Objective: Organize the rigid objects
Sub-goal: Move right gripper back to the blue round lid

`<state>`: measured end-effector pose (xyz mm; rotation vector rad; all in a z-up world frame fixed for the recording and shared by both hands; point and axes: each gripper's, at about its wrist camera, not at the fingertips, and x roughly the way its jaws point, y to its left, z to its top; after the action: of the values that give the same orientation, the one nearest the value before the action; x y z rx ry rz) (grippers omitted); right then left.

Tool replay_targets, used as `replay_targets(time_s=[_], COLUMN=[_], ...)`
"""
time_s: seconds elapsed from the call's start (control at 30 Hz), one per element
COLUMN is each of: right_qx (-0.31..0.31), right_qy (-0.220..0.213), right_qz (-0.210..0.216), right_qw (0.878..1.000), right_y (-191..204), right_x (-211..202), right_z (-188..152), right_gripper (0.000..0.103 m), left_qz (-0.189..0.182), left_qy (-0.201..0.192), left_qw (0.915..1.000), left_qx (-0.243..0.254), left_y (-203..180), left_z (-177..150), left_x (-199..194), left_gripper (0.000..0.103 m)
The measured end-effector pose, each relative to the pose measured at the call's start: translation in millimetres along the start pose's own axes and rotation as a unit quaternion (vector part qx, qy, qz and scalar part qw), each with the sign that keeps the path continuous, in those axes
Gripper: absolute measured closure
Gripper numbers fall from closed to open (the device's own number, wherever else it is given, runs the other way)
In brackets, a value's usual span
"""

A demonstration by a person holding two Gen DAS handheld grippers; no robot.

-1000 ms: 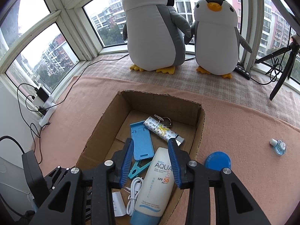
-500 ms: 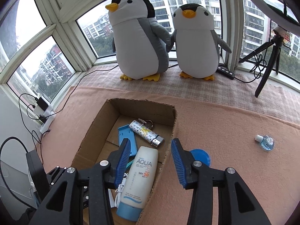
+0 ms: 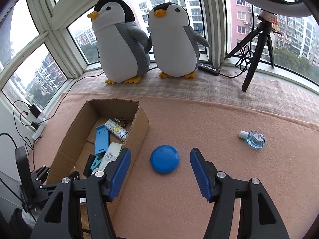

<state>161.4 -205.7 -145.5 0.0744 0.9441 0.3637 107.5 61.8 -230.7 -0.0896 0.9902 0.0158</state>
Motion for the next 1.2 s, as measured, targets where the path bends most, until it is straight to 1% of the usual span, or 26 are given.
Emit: replay_targets(time_s=[0.13,0.37,0.63,0.87,1.07,1.2], right_qx=[-0.027,-0.062,-0.086,-0.117,-0.116,-0.127], right_qy=[0.015,0.041,0.054,0.055,0.057,0.061], right_qz=[-0.009,-0.03,-0.037,-0.057,-0.06,-0.068], right_qw=[0.999,0.997,0.994,0.99,0.99,0.988], right_y=[2,5,8,14,10,13], right_x=[8,34,55,68,77,82], right_z=[-9,-22,-22,-22,-17,-17], right_gripper=[0.045,0.045,0.045,0.045,0.045,0.045], left_qz=[0.0,0.0,0.001,0.001,0.001,0.001], left_qy=[0.0,0.0,0.001,0.001,0.001,0.001], left_qw=[1.0,1.0,1.0,1.0,1.0,1.0], left_qx=[0.0,0.0,0.0,0.0,-0.001,-0.001], left_y=[-1,0,1,2,2,1], left_z=[0,0,-1,-1,-1,-1], left_x=[0,0,0,0,0,0], left_gripper=[0.031,0.031,0.03,0.03,0.03,0.03])
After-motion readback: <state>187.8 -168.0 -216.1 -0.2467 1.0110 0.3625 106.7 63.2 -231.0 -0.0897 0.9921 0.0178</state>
